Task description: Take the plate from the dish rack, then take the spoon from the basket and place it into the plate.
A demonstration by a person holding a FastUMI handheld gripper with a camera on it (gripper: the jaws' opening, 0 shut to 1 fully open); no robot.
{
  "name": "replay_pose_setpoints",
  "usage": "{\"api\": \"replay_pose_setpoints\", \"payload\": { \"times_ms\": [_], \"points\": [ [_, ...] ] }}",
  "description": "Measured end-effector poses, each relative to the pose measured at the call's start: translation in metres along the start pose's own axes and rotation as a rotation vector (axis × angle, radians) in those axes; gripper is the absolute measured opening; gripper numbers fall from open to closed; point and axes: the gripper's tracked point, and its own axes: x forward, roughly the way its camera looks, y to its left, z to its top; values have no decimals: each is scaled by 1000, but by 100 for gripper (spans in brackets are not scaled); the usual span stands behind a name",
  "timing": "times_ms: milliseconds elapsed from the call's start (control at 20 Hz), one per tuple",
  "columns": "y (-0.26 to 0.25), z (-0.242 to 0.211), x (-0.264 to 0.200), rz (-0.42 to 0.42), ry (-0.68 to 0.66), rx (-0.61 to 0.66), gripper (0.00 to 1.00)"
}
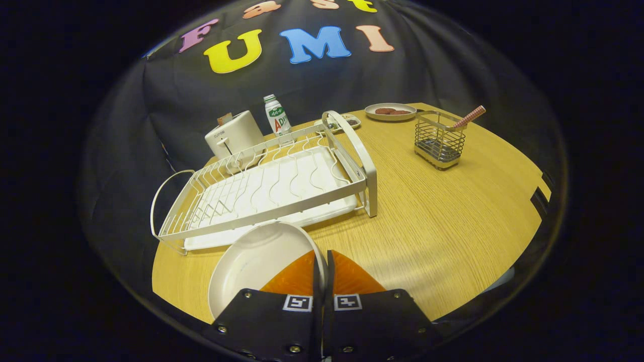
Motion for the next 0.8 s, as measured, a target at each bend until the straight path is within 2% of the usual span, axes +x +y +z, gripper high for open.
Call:
{"api": "replay_pose_setpoints", "payload": {
  "times_ms": [350,550,800],
  "points": [
    [-3,1,-2,-12,9,-56,12],
    [-5,12,-4,-13,-15,-56,12],
    [-12,43,-16,-39,-74,-116,12]
  ]
}}
